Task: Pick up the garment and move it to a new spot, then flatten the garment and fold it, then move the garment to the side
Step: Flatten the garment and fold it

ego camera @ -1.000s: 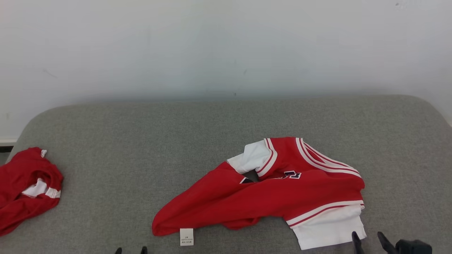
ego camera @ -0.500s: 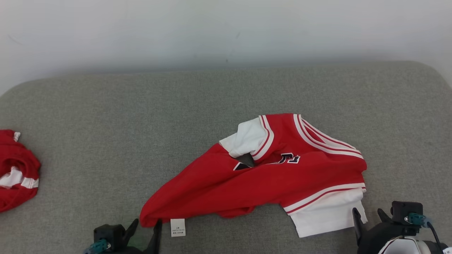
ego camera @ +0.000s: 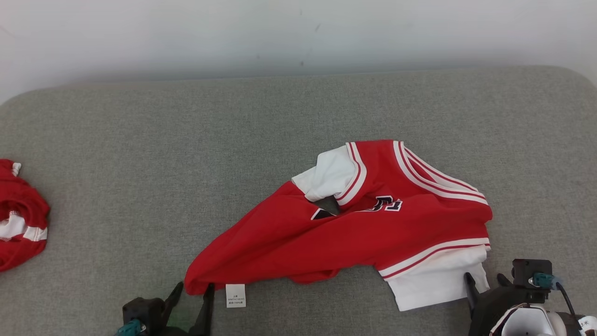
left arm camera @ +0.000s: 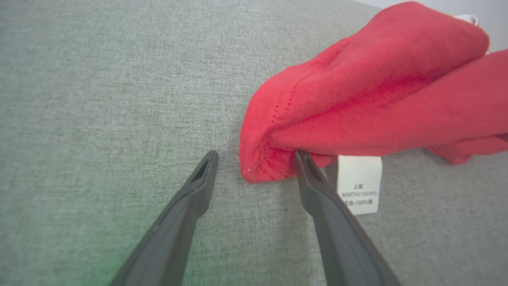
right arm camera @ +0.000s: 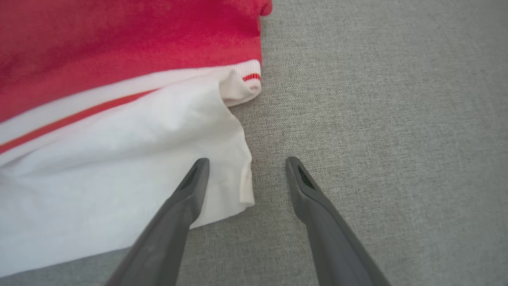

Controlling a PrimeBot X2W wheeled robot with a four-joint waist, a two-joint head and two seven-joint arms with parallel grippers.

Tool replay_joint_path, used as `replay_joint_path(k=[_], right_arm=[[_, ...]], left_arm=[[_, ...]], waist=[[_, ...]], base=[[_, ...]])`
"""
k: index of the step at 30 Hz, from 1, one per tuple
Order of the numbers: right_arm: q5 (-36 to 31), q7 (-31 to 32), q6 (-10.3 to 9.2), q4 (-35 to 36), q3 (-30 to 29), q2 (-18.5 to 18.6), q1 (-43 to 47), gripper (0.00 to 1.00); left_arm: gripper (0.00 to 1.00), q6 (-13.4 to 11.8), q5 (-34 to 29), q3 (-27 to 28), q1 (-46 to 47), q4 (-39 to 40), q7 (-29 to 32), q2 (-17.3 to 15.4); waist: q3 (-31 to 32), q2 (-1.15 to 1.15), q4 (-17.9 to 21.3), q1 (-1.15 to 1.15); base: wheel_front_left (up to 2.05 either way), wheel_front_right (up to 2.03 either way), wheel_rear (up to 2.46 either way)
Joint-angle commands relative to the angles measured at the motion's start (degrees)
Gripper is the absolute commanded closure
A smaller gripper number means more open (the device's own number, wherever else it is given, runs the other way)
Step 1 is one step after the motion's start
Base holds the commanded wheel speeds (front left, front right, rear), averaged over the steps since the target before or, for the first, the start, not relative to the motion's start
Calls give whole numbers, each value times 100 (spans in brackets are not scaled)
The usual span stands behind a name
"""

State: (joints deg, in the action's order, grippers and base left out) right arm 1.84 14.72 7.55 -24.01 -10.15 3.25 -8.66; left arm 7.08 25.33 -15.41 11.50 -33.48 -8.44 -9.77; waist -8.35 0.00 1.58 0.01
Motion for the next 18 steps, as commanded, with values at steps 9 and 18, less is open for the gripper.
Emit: replay_joint_path(k=[9, 18], right_arm=[[-212, 423, -18, -450, -223, -18, 44, 0], [-62, 544, -17, -555, -45, -36, 52, 100]], left_arm=[[5, -47, 126, -1, -24, 19, 49, -40], [100, -25, 256, 3, -247, 323, 95, -144]], waist=[[50, 0, 4, -1], [131, 0, 11, -1]], base=[[0, 0, 0], [0, 0, 0]])
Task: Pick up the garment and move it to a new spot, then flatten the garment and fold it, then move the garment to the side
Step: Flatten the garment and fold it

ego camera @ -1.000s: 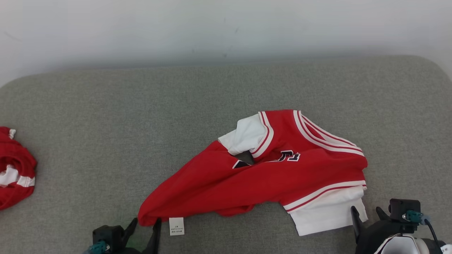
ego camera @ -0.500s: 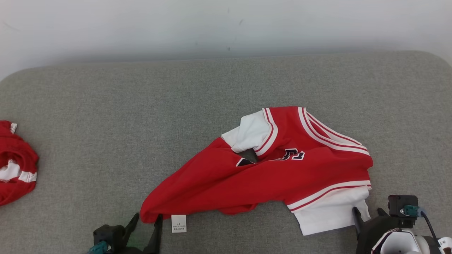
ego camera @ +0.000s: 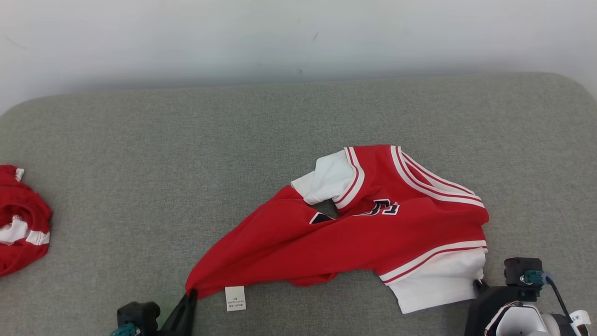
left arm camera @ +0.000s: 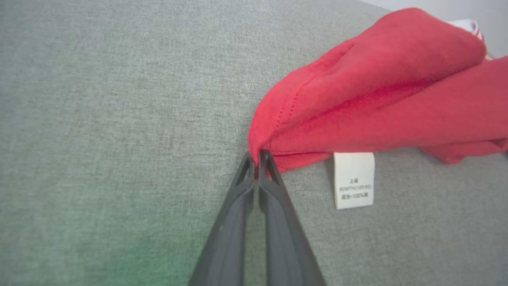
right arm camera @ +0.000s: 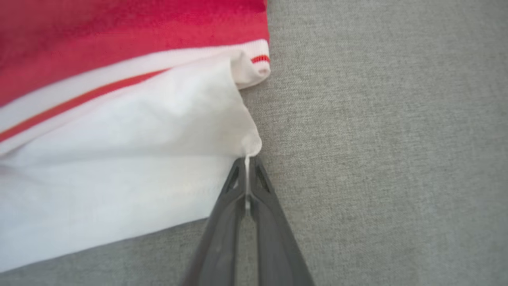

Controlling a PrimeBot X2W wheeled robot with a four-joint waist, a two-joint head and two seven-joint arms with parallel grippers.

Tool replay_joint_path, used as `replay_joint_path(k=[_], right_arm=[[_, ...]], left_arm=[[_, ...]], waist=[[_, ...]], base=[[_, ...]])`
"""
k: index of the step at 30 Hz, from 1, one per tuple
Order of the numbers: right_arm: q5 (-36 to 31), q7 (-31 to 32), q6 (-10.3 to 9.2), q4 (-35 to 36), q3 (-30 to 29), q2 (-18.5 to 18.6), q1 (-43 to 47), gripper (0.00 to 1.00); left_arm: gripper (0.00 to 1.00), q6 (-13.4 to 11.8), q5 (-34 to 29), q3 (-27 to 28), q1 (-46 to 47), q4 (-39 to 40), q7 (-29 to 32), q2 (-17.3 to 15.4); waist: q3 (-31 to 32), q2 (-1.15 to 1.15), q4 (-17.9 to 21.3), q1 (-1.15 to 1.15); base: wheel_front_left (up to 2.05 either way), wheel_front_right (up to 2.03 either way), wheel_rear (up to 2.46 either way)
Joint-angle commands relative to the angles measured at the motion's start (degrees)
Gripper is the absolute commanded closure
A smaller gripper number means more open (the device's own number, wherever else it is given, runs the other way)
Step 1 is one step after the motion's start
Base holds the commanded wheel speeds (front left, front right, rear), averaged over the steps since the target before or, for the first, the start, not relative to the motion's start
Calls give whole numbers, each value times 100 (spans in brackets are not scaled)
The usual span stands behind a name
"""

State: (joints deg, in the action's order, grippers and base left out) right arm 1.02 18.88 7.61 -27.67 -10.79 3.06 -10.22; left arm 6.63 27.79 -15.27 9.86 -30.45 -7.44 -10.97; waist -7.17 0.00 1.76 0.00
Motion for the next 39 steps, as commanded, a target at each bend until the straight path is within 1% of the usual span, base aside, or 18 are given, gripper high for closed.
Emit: replay_joint_path(k=[1, 2, 3, 4, 6, 10, 13, 16, 18, 21, 22, 23, 27, 29, 32, 34, 36, 39], right_arm=[[63, 109, -21, -167, 76, -17, 208, 100], [111, 27, -19, -86, 140, -1, 189, 100], [321, -119, -18, 88, 202, -3, 158, 100], [619, -241, -19, 361, 217, 9, 162, 100], [923, -282, -19, 589, 199, 13, 164, 100], [1690, -232, -19, 1210, 179, 4, -14, 100], [2213, -65, -19, 1694, 206, 7, -266, 100], [2645, 285, -19, 2042, 269, 77, -665, 100], [2850, 544, -19, 2215, 316, 143, -1051, 100], [3164, 908, -19, 2300, 336, 140, -1749, 100], [3164, 908, -19, 2300, 336, 140, -1749, 100], [3212, 1006, -19, 2297, 357, 174, -2014, 100], [3288, 1186, -19, 2034, 506, 300, -3215, 100], [3245, 1137, -19, 1820, 491, 306, -3911, 100], [3295, 886, -19, 1481, 395, 201, -4939, 100], [3122, 625, -18, 1339, 523, 239, -5584, 100], [3013, 236, -19, 1181, 586, 294, -6124, 100], [2856, -439, -19, 885, 642, 294, -6941, 100]], left_arm=[[100, 29, 6, -35, -91, 59, -15, -37], [100, 40, -7, -82, -103, 123, -67, -45], [100, 37, 126, -118, -111, 233, -104, 25], [100, 66, 450, -62, -132, 414, -56, 105], [100, 85, 790, 0, -114, 605, 7, 169], [100, 82, 1406, 102, 80, 1145, 246, 130], [100, 85, 1816, 137, 290, 1568, 533, 40], [100, 86, 2218, 170, 636, 1893, 957, -82], [100, 87, 2412, 178, 979, 2053, 1272, -220], [100, 57, 2613, 310, 1603, 2184, 1654, -369], [100, 57, 2613, 310, 1603, 2184, 1654, -369], [100, 4, 2675, 364, 1834, 2209, 1779, -406], [100, -195, 2663, 470, 2967, 2160, 2233, -631], [100, -277, 2458, 457, 3608, 2057, 2413, -829], [100, -425, 2206, 511, 4602, 1859, 2493, -978], [100, -505, 2030, 562, 5243, 1759, 2389, -1047], [100, -582, 1866, 642, 5802, 1649, 2199, -1076], [100, -631, 1642, 763, 6628, 1492, 1793, -1091]], waist=[[26, 0, -14, 0], [56, 0, -26, 0], [119, 0, -37, 0], [175, 0, -39, 0], [203, 0, -35, 0], [192, 0, 12, 0], [125, 0, 80, 0], [-25, 0, 162, 0], [-174, 0, 213, 0], [-506, 0, 325, 0], [-506, 0, 325, 0], [-656, 0, 368, 0], [-1342, 0, 532, 0], [-1730, 0, 616, 0], [-2261, 0, 736, 0], [-2568, 0, 804, 0], [-2798, 0, 863, 0], [-3068, 0, 954, 0]], base=[[0, 0, 0], [0, 0, 0], [0, 0, 0], [0, 0, 0], [0, 0, 0], [0, 0, 0], [0, 0, 0], [0, 0, 0], [0, 0, 0], [0, 0, 0], [0, 0, 0], [0, 0, 0], [0, 0, 0], [0, 0, 0], [0, 0, 0], [0, 0, 0], [0, 0, 0], [0, 0, 0]])
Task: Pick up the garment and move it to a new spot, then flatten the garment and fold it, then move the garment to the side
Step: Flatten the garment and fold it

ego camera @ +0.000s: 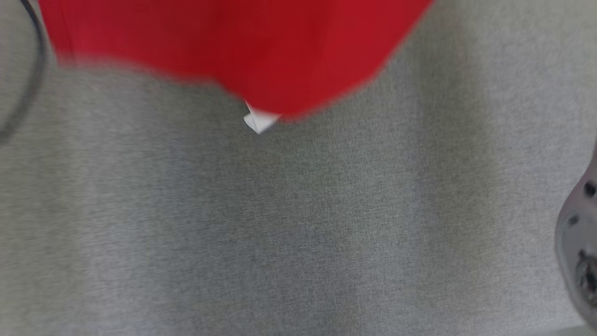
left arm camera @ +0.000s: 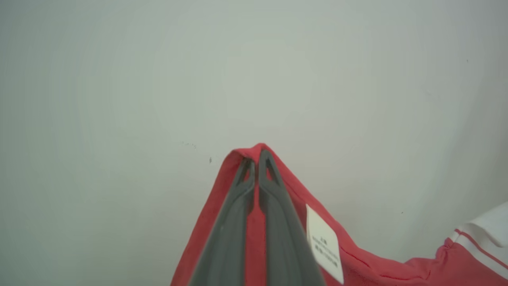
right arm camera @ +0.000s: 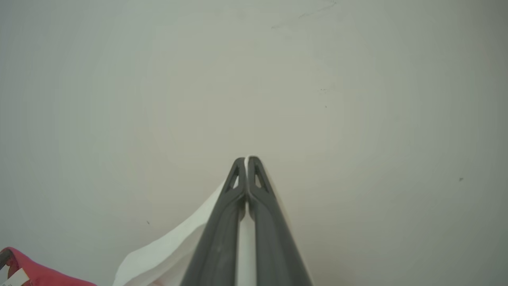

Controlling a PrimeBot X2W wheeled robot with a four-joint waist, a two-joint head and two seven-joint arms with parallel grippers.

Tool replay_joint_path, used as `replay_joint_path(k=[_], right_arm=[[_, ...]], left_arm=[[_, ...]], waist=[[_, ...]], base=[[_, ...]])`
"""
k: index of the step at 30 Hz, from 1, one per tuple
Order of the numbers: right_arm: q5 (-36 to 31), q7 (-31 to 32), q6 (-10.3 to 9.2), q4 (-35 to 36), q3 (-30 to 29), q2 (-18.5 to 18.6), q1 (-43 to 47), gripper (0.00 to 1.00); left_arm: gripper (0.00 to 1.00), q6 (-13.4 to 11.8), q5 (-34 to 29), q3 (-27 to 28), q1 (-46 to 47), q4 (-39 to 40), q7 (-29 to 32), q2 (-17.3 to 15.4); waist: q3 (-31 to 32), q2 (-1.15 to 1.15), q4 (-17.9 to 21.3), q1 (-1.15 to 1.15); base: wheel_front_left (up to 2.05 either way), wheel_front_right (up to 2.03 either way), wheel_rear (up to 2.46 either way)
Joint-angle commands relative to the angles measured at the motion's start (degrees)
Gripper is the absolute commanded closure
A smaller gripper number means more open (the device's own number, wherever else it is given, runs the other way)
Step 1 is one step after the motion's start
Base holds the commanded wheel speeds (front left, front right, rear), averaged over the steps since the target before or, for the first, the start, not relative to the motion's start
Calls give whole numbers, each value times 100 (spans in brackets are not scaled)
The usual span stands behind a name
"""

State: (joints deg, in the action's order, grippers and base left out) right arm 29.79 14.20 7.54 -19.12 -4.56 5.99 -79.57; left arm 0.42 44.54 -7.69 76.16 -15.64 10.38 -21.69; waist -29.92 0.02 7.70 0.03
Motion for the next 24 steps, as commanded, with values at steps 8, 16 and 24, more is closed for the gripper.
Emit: replay_joint_path(k=[8, 16, 24], right_arm=[[-489, -2232, -12, -811, -303, 40, -1716, 100], [-904, -2929, -12, -954, -649, 165, -2829, 100], [-1001, -2932, -12, -942, -273, 276, -2478, 100]], left_arm=[[100, -36, -238, 328, 1506, -483, -1096, 138], [100, 171, -105, 432, 2017, -792, -1824, 454], [100, 433, -173, 234, 1665, -1079, -2018, 426]], waist=[[-1211, -2, 457, -3], [-1476, -2, 209, -3], [-1958, -2, 96, -3]], base=[[0, 0, 0], [0, 0, 0], [0, 0, 0]])
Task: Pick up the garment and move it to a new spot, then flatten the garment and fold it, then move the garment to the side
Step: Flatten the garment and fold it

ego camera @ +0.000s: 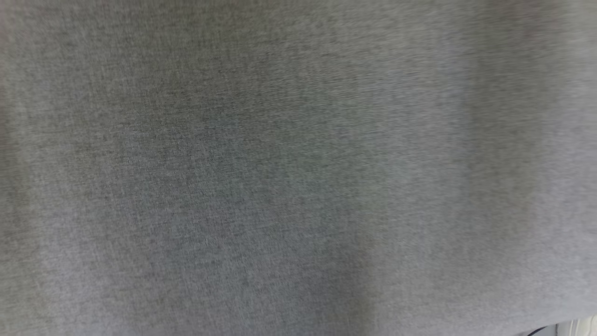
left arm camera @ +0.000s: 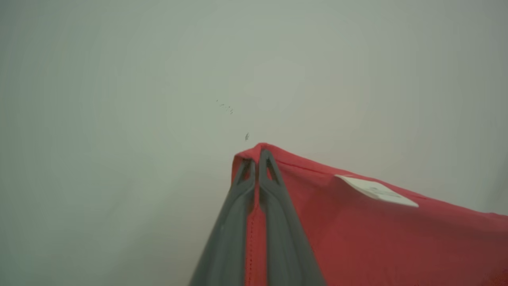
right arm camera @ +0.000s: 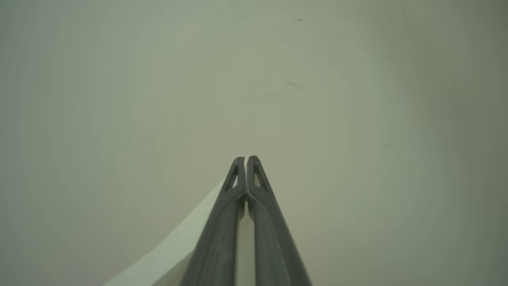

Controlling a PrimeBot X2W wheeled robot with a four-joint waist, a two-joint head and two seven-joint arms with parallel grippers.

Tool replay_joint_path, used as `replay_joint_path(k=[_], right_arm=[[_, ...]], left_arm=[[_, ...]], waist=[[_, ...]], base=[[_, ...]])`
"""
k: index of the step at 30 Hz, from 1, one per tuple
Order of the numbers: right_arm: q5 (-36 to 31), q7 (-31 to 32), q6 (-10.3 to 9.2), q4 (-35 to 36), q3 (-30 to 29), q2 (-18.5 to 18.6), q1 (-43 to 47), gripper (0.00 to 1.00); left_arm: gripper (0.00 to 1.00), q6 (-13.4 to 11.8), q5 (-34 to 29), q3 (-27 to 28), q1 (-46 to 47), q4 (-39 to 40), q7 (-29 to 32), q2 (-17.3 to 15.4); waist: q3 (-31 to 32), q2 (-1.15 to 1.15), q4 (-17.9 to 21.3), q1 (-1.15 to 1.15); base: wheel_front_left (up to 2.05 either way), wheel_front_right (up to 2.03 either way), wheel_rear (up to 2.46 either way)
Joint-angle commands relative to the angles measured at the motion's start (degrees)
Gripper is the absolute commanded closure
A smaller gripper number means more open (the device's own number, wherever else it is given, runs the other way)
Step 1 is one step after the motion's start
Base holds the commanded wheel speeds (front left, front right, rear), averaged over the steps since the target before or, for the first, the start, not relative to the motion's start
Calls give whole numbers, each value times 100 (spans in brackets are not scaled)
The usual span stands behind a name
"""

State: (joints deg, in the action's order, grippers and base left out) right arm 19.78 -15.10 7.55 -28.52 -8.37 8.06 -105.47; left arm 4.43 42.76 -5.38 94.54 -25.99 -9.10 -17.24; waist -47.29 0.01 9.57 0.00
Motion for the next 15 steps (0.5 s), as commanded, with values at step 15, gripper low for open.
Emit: replay_joint_path(k=[15], right_arm=[[1468, 745, -13, 407, 1290, 698, 2378, 100]], left_arm=[[100, 306, 685, -458, -1839, 218, 610, -401]], waist=[[494, -1, -167, 0]], base=[[0, 0, 0]])
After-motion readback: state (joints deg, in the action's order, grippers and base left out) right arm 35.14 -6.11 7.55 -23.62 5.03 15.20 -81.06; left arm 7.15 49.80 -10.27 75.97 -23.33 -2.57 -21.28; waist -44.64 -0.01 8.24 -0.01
